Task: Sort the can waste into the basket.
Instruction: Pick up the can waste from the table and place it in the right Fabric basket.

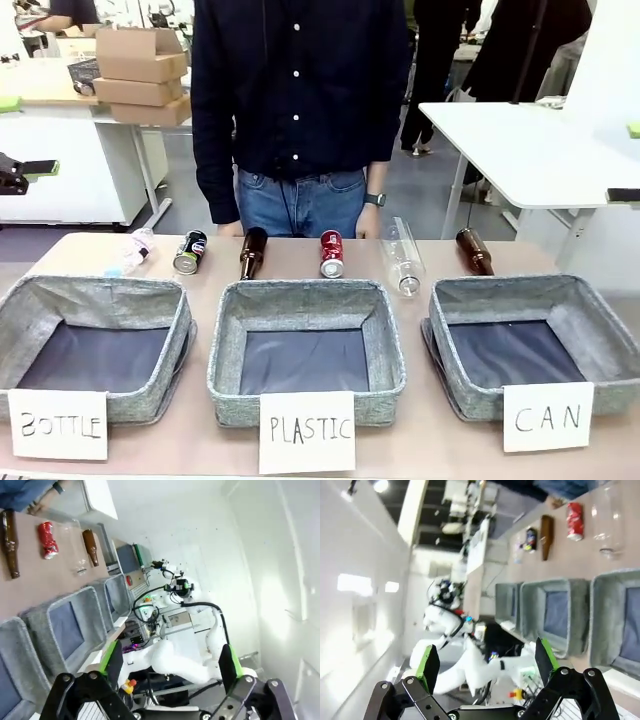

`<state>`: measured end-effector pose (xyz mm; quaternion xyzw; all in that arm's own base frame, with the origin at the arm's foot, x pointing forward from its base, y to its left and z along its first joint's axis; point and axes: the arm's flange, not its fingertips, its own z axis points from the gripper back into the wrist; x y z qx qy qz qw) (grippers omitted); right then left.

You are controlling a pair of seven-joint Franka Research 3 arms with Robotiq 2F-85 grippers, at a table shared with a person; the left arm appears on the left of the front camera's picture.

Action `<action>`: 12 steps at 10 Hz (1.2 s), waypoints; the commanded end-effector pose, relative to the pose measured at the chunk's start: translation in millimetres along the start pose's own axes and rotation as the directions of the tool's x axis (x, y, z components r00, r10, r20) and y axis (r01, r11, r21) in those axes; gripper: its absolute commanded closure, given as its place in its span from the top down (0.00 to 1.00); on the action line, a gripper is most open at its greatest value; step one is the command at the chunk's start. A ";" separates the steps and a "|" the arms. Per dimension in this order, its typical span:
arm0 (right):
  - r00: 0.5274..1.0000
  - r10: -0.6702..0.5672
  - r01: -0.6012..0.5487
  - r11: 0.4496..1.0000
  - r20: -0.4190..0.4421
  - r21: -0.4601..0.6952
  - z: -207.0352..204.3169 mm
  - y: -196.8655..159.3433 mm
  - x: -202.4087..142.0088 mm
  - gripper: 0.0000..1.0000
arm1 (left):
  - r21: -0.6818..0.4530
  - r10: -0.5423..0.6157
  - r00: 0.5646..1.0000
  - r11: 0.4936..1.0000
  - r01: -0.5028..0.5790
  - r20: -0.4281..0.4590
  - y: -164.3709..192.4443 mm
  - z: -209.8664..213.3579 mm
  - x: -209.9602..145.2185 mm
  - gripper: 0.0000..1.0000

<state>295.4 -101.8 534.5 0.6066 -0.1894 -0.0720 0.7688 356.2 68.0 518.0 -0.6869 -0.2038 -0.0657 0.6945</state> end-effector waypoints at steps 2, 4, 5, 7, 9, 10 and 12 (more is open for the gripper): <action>0.998 0.024 -0.022 0.999 -0.051 0.049 1.6 -0.4 -6.0 1.00 | 0.038 -0.123 0.992 0.992 0.124 -0.036 -19.2 8.9 -11.4 1.00; 0.998 0.024 -0.022 0.999 -0.051 0.049 1.6 -0.4 -6.0 1.00 | 0.038 -0.123 0.992 0.992 0.124 -0.036 -19.2 8.9 -11.4 1.00; 0.998 0.024 -0.022 0.999 -0.051 0.049 1.6 -0.4 -6.0 1.00 | 0.038 -0.123 0.992 0.992 0.124 -0.036 -19.2 8.9 -11.4 1.00; 0.998 0.024 -0.022 0.999 -0.051 0.049 1.6 -0.4 -6.0 1.00 | 0.038 -0.123 0.992 0.992 0.124 -0.036 -19.2 8.9 -11.4 1.00; 0.998 0.024 -0.022 0.999 -0.051 0.049 1.6 -0.4 -6.0 1.00 | 0.038 -0.123 0.992 0.992 0.124 -0.036 -19.2 8.9 -11.4 1.00; 0.998 0.024 -0.022 0.999 -0.051 0.049 1.6 -0.4 -6.0 1.00 | 0.038 -0.123 0.992 0.992 0.124 -0.036 -19.2 8.9 -11.4 1.00; 0.998 -0.008 0.009 1.000 -0.057 0.023 2.9 -2.1 -9.7 1.00 | 0.038 -0.123 0.992 0.992 0.124 -0.036 -19.2 8.9 -11.4 1.00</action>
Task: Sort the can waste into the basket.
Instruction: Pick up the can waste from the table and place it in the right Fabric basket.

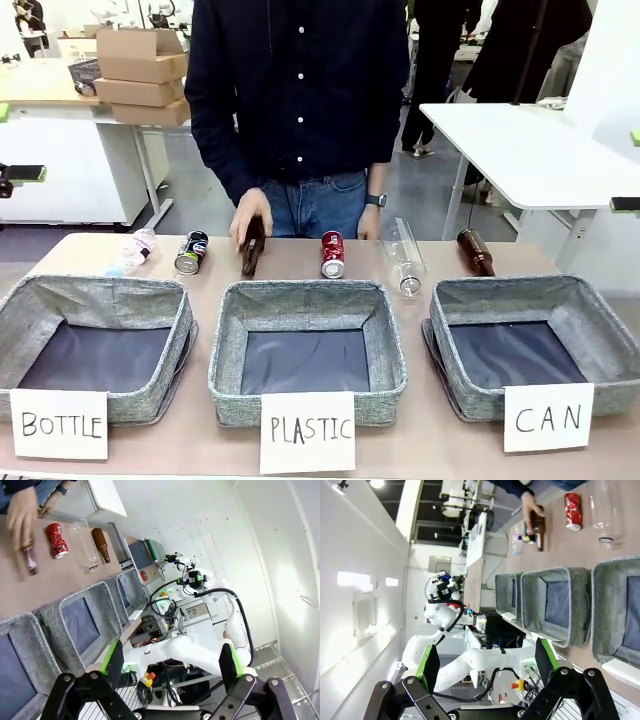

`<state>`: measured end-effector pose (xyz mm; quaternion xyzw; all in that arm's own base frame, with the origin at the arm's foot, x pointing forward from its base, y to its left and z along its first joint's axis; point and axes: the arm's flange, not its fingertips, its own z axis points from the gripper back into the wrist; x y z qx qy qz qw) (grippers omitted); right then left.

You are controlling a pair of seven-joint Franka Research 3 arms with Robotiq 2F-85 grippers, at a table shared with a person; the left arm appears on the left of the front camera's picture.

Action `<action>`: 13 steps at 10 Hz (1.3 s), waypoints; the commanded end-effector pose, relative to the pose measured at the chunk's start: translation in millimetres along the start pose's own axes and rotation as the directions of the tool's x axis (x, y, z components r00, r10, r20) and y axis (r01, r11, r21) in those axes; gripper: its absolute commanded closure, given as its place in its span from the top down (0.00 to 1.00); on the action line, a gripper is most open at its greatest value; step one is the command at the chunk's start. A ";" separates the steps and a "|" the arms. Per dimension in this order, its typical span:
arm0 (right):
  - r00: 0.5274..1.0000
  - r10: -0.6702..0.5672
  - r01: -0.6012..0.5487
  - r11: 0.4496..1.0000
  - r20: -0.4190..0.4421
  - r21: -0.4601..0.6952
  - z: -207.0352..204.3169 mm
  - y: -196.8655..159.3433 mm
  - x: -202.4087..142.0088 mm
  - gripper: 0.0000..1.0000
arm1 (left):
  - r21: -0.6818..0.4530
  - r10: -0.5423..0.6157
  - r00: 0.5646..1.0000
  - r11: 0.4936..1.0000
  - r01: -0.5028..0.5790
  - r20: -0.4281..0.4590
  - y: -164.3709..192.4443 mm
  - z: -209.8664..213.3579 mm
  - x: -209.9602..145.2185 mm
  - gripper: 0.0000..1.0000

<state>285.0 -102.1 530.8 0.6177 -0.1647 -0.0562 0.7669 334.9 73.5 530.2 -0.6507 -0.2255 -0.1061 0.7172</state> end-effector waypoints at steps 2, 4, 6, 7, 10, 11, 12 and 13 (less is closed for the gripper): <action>0.988 0.152 -0.145 0.928 -0.008 -0.344 -73.3 30.1 39.9 1.00 | -0.027 -0.026 1.000 0.999 0.026 0.008 0.0 -0.1 2.4 1.00; 0.982 0.158 -0.187 0.843 -0.100 -0.505 -131.8 24.7 63.2 1.00 | -0.027 -0.026 1.000 0.999 0.026 0.008 0.0 -0.1 2.4 1.00; 0.969 0.202 -0.246 0.796 -0.141 -0.554 -165.3 22.4 57.5 1.00 | -0.027 -0.026 1.000 0.999 0.026 0.008 0.0 -0.1 2.4 1.00; 0.973 0.217 -0.225 0.783 -0.084 -0.580 -161.5 22.9 56.7 1.00 | -0.027 -0.026 1.000 0.999 0.026 0.008 0.0 -0.1 2.4 1.00; 0.965 0.222 -0.261 0.812 -0.138 -0.522 -168.9 24.5 52.5 1.00 | -0.027 -0.026 1.000 0.999 0.026 0.008 0.0 -0.1 2.4 1.00; 0.963 0.229 -0.269 0.801 -0.141 -0.535 -172.8 21.3 54.9 1.00 | -0.027 -0.026 1.000 0.999 0.026 0.008 0.0 -0.1 2.4 1.00; 0.972 0.225 -0.225 0.810 -0.067 -0.541 -185.6 19.7 66.6 1.00 | -0.027 -0.026 1.000 0.999 0.026 0.008 0.0 -0.1 2.4 1.00; 0.968 0.243 -0.241 0.807 -0.069 -0.539 -201.4 22.9 75.7 1.00 | -0.027 -0.026 1.000 0.999 0.026 0.008 0.0 -0.1 2.4 1.00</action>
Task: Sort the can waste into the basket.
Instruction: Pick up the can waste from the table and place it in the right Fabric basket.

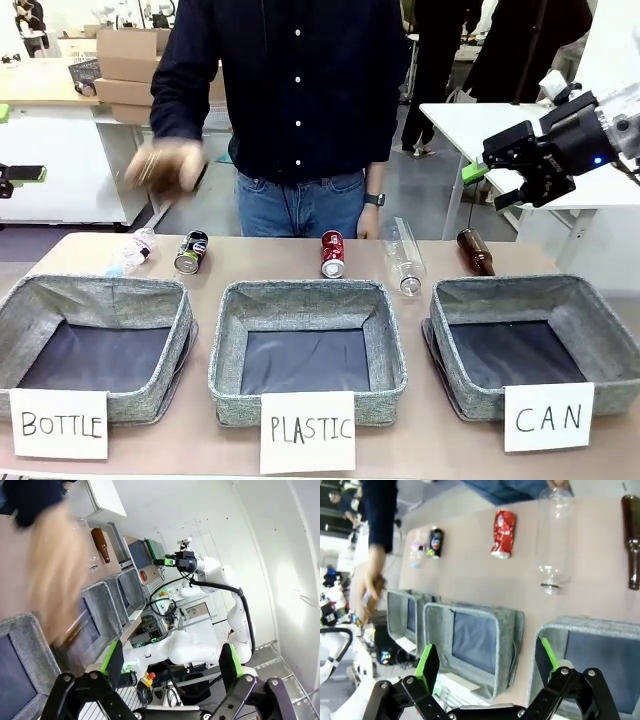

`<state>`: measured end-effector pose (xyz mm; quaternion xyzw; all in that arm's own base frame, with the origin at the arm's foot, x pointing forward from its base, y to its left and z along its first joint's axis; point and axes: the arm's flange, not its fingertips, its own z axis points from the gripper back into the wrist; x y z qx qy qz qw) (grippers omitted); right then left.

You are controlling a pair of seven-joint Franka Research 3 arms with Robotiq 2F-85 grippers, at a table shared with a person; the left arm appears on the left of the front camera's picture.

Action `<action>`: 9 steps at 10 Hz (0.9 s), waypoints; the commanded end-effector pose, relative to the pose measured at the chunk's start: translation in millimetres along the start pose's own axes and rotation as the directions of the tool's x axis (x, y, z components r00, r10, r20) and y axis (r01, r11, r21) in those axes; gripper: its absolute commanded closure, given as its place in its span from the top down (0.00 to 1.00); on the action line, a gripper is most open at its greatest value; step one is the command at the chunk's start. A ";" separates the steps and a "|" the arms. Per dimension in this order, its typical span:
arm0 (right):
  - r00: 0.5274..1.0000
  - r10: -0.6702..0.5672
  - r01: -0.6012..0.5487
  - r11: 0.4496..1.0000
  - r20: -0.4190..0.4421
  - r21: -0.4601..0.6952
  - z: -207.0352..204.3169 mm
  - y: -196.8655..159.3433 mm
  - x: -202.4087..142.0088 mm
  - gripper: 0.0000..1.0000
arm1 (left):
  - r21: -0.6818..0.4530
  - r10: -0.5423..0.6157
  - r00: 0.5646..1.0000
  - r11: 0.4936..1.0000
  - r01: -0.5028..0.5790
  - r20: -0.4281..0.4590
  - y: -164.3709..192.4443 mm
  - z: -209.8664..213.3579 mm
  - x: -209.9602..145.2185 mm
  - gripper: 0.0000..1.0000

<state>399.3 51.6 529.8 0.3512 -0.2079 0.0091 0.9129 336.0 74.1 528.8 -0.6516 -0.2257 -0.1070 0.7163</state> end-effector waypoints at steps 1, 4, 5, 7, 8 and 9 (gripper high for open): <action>1.000 0.020 -0.020 1.000 0.020 -0.023 -33.2 23.2 26.3 1.00 | -0.024 -0.025 1.000 0.999 0.025 0.009 -1.9 -0.5 2.0 1.00; 0.996 0.071 -0.077 0.990 -0.052 -0.115 -83.3 57.4 44.2 1.00 | -0.024 -0.025 1.000 0.999 0.025 0.009 -1.9 -0.5 2.0 1.00; 0.994 0.096 -0.102 0.985 -0.055 -0.136 -110.9 76.2 48.6 1.00 | -0.024 -0.025 1.000 0.999 0.025 0.009 -1.9 -0.5 2.0 1.00; 0.991 0.109 -0.125 0.963 -0.080 -0.239 -189.5 103.3 64.8 1.00 | -0.024 -0.025 1.000 0.999 0.025 0.009 -1.9 -0.5 2.0 1.00; 0.993 0.078 -0.101 0.945 -0.086 -0.311 -229.1 105.9 77.0 1.00 | -0.024 -0.025 1.000 0.999 0.025 0.009 -1.9 -0.5 2.0 1.00; 0.995 0.028 -0.061 0.924 -0.093 -0.377 -271.2 105.9 86.5 1.00 | -0.024 -0.025 1.000 0.999 0.025 0.009 -1.9 -0.5 2.0 1.00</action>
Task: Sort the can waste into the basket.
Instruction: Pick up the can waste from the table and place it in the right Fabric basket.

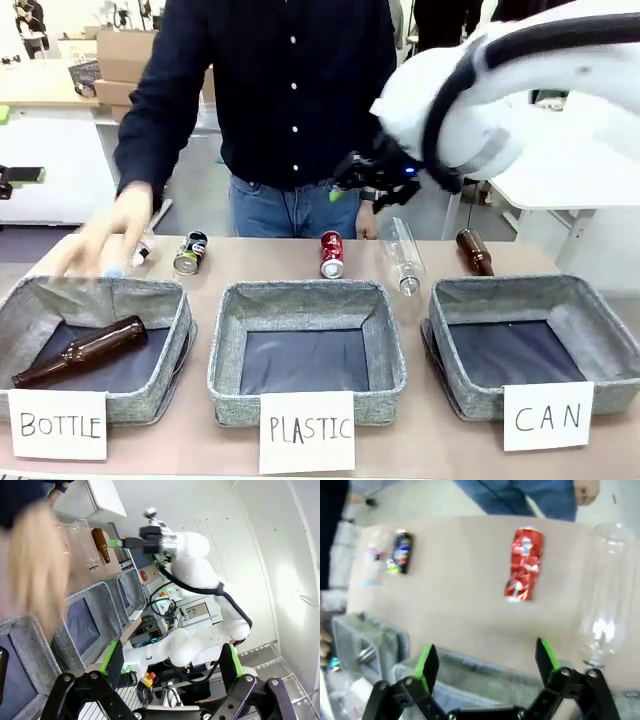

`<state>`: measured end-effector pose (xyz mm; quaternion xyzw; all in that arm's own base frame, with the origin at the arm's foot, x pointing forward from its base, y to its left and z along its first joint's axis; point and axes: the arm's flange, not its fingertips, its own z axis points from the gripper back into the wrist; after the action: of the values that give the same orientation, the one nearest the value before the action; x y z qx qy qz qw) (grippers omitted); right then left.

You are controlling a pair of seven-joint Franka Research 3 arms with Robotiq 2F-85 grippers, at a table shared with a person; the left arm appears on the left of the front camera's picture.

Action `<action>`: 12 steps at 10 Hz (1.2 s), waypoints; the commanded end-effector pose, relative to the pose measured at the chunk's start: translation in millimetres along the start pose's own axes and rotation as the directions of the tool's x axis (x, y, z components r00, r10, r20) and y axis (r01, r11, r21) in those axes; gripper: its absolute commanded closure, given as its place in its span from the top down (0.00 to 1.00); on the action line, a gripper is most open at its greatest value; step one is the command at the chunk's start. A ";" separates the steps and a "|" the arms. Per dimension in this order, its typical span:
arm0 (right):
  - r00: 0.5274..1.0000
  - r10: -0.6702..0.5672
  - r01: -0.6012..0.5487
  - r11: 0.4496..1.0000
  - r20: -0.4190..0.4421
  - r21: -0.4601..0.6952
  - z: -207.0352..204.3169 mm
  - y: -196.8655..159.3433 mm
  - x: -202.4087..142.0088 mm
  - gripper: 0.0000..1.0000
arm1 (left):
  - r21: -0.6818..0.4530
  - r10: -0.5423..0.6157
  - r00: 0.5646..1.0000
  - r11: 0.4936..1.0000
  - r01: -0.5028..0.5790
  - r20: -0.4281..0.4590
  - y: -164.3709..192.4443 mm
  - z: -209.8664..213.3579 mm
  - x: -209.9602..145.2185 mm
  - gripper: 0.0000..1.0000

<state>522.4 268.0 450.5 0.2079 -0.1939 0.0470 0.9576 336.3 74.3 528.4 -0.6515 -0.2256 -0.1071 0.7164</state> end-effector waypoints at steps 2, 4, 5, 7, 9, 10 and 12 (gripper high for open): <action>0.993 -0.116 0.107 0.963 -0.021 -0.248 -80.2 20.6 49.6 1.00 | -0.024 -0.025 1.000 0.999 0.025 0.009 -2.3 -0.6 1.8 1.00; 0.986 -0.117 0.080 0.955 -0.115 -0.287 -123.9 18.0 53.5 1.00 | -0.024 -0.025 1.000 0.999 0.025 0.009 -2.3 -0.6 1.8 1.00; 0.986 -0.105 0.059 0.945 -0.129 -0.322 -144.7 17.1 55.0 1.00 | -0.024 -0.025 1.000 0.999 0.025 0.009 -2.3 -0.6 1.8 1.00; 0.977 -0.108 0.038 0.936 -0.183 -0.351 -172.2 8.9 59.6 1.00 | -0.024 -0.025 1.000 0.999 0.025 0.009 -2.3 -0.6 1.8 1.00; 0.967 -0.118 0.026 0.927 -0.225 -0.375 -186.8 -0.6 62.0 1.00 | -0.024 -0.025 1.000 0.999 0.025 0.009 -2.3 -0.6 1.8 1.00; 0.967 -0.120 0.027 0.925 -0.223 -0.380 -189.0 -2.3 59.2 1.00 | -0.024 -0.025 1.000 0.999 0.025 0.009 -2.3 -0.6 1.8 1.00; 0.967 -0.128 0.031 0.918 -0.222 -0.394 -188.5 -1.1 57.6 0.84 | -0.024 -0.025 1.000 0.999 0.025 0.009 -2.3 -0.6 1.8 1.00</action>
<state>638.8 343.7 306.9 0.0316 -0.0672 -0.0073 0.9972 336.1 74.2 529.0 -0.6524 -0.2261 -0.1084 0.7152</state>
